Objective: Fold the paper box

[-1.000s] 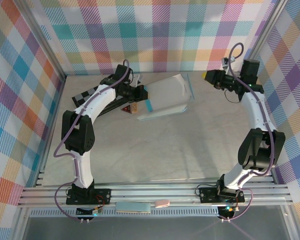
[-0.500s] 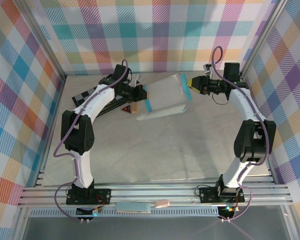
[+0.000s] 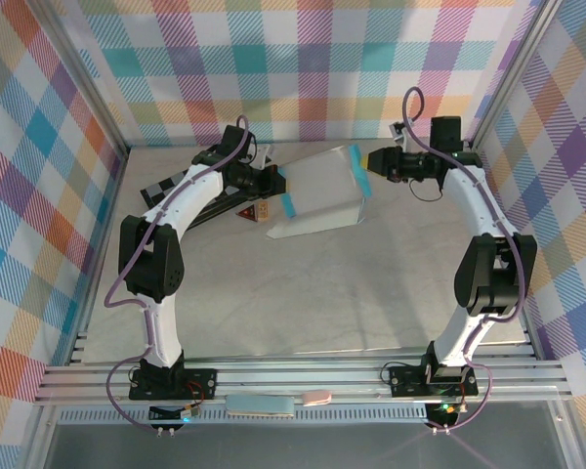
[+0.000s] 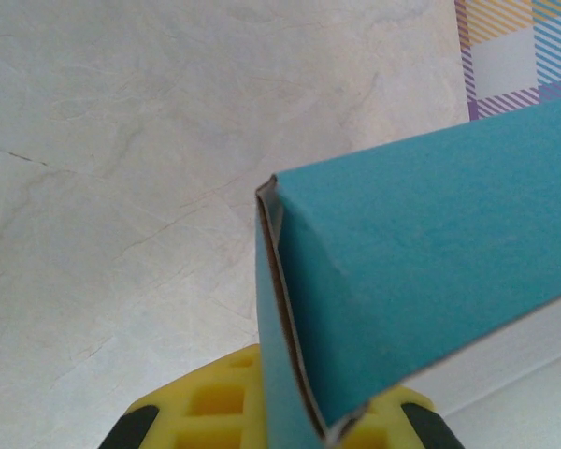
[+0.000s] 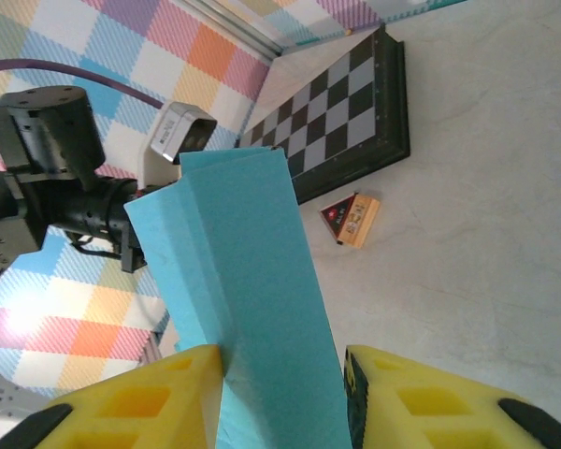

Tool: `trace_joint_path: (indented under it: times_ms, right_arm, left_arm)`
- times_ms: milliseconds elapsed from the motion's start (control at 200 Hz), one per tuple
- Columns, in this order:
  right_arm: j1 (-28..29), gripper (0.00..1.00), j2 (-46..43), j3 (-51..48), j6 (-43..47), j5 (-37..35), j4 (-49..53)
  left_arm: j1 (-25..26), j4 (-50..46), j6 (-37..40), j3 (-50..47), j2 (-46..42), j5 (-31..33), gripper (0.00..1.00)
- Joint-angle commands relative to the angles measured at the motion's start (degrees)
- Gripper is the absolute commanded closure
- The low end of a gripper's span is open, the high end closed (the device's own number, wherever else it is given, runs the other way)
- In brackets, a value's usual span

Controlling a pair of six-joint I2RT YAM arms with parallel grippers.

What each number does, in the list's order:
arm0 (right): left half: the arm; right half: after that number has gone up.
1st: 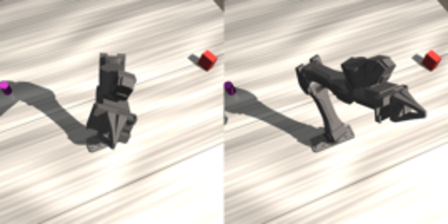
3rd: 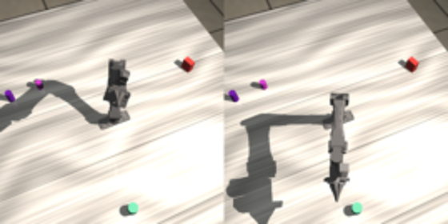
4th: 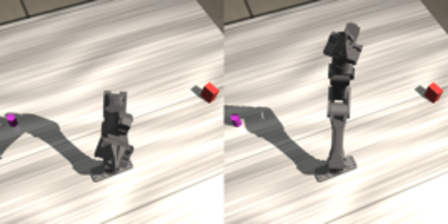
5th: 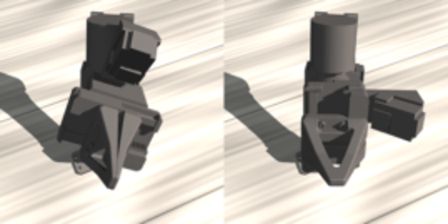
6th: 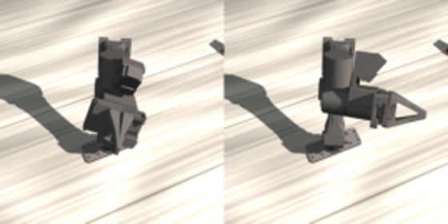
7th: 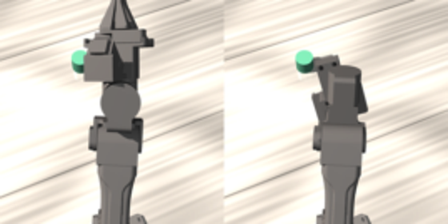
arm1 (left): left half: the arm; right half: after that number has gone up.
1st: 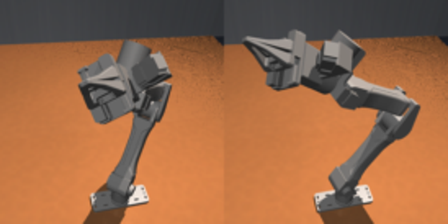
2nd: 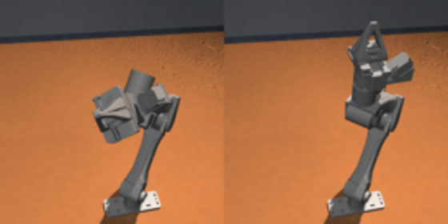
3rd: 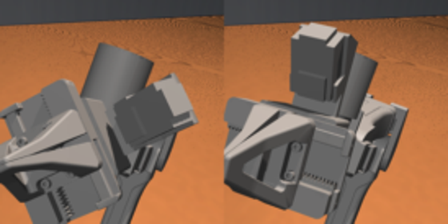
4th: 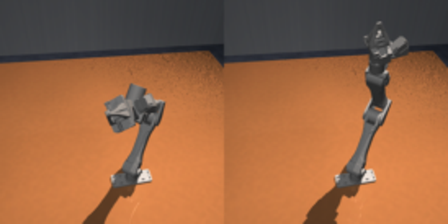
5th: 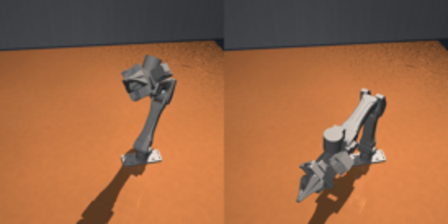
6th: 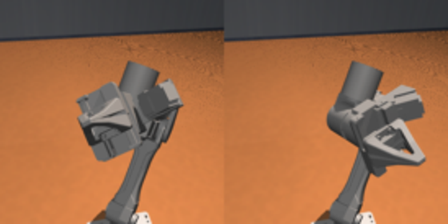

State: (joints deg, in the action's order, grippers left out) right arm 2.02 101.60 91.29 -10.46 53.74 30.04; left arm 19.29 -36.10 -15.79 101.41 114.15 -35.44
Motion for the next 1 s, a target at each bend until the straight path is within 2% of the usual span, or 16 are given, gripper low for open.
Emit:
trace_joint_path:
  times_ms: [0,285,415,655,995]
  right_arm:
    - [2.04,0.61,1.02,2.54,5.05,-4.80,4.60]
    - [6.43,0.60,0.66,3.78,8.97,-19.81,7.28]
    - [8.44,0.66,1.32,4.68,10.05,-24.52,8.19]
    - [10.42,0.69,1.77,4.87,9.43,-28.21,7.93]
    - [11.94,0.73,0.99,4.08,5.88,-28.54,5.08]
  left_arm:
    - [-0.30,0.15,-0.43,1.87,-1.38,-2.26,1.00]
    - [0.04,-0.20,0.28,2.26,-1.82,-1.64,1.00]
    - [0.48,-0.64,0.86,2.47,-1.87,-0.97,1.00]
    - [0.88,-1.08,1.21,2.83,-1.90,-0.35,1.00]
    - [2.41,0.86,2.08,1.36,-3.14,1.51,1.00]
